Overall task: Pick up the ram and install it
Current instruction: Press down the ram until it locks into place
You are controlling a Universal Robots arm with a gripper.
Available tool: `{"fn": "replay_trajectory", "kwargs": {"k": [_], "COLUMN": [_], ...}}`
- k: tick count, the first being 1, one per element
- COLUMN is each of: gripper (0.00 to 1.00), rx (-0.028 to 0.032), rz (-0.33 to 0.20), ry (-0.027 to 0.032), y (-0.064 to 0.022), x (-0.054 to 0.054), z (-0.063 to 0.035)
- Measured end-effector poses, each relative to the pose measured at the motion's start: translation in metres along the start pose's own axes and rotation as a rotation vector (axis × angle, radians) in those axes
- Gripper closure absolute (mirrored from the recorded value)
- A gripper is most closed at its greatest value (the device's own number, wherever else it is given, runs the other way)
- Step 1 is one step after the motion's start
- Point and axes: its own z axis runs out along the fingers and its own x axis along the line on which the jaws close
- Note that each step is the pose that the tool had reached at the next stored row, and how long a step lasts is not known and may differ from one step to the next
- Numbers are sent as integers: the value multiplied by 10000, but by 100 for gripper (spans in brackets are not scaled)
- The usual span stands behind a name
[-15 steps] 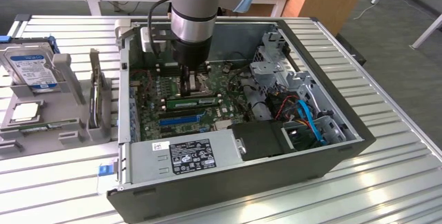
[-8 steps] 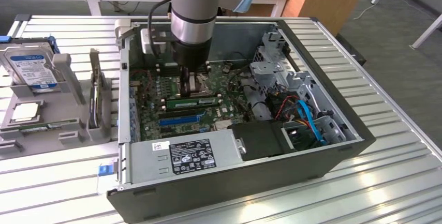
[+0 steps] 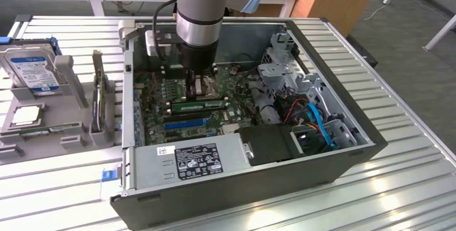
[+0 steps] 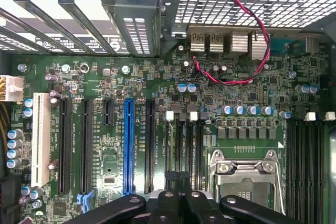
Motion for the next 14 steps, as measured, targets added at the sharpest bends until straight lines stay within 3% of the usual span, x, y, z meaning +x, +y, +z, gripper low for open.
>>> {"fn": "replay_trajectory", "kwargs": {"k": [12,14], "gripper": [90,90], "rx": [1,0], "rz": [0,-1], "ry": [-1,1], "y": [0,-1], "x": [27,29], "z": [-1,35]}}
